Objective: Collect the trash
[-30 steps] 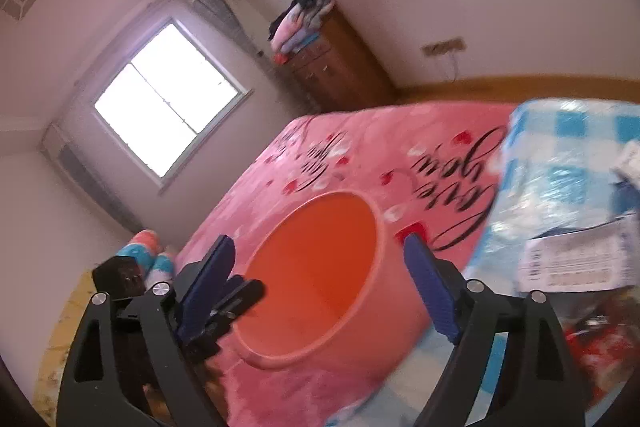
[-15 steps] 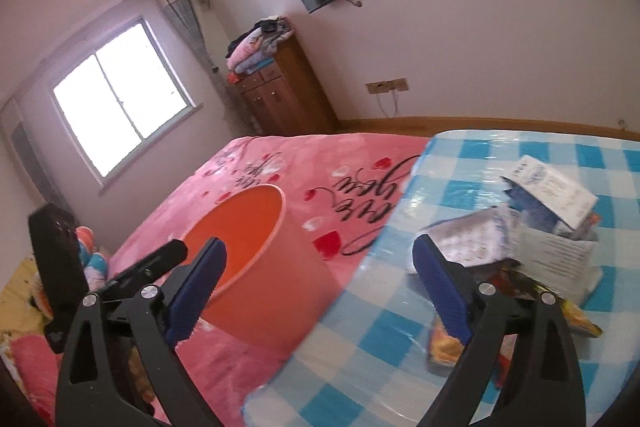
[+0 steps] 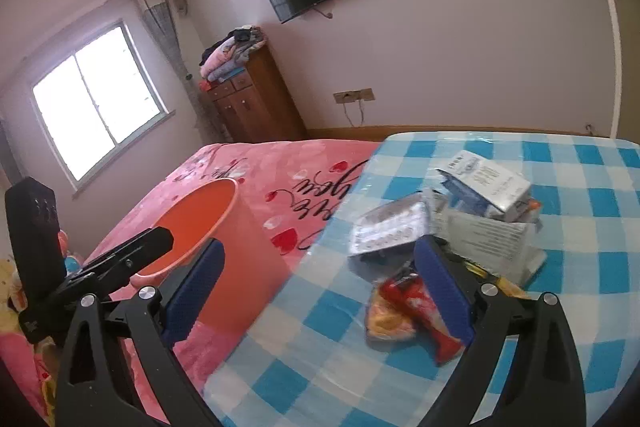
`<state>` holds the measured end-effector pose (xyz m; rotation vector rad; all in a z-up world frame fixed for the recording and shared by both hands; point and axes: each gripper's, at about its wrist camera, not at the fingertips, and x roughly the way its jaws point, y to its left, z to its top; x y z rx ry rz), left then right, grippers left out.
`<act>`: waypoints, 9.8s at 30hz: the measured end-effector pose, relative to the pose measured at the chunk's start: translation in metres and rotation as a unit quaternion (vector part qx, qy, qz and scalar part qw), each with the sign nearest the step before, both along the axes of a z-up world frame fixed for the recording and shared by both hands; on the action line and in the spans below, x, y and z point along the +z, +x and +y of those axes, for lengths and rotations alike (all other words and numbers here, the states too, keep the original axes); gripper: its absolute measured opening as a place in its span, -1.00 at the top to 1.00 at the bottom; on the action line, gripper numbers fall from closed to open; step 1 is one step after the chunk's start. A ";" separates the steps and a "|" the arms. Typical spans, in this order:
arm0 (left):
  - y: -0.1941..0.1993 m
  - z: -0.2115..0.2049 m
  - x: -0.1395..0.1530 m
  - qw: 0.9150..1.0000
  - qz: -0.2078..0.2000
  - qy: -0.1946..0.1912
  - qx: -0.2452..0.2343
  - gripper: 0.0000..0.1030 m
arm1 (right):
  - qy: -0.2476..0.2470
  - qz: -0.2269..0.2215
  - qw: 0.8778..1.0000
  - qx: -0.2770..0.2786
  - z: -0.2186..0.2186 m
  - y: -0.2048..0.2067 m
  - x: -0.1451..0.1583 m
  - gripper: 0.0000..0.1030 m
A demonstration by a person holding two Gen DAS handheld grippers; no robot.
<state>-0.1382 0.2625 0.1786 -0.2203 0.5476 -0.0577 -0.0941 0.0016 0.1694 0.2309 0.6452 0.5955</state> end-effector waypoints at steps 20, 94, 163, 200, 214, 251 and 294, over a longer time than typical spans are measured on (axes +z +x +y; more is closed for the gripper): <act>0.017 -0.068 -0.027 0.997 0.043 0.025 -0.052 -0.84 | -0.008 0.010 0.998 -0.057 -0.076 -0.007 -0.022 -0.84; 0.224 -0.053 -0.152 0.892 0.261 -0.358 0.092 -0.84 | -0.014 0.102 0.994 0.046 -0.112 0.065 -0.117 -0.84; 0.230 -0.149 -0.145 0.926 0.334 -0.173 -0.035 -0.84 | 0.027 0.103 0.994 -0.011 -0.190 0.020 -0.124 -0.51; 0.151 -0.132 -0.115 0.961 0.233 -0.094 -0.114 -0.37 | -0.210 0.080 0.974 0.013 -0.125 0.039 -0.141 -0.67; 0.118 -0.130 -0.111 0.961 0.219 -0.101 -0.137 -0.36 | -0.185 0.087 0.978 -0.032 -0.129 0.015 -0.137 -0.57; 0.159 -0.121 -0.133 0.953 0.278 -0.019 -0.116 -0.09 | -0.153 0.108 0.978 -0.096 -0.152 -0.005 -0.129 -0.57; 0.028 0.045 0.018 0.995 0.059 -0.076 0.002 -0.09 | 0.029 0.064 0.997 0.038 -0.020 0.024 0.023 -0.57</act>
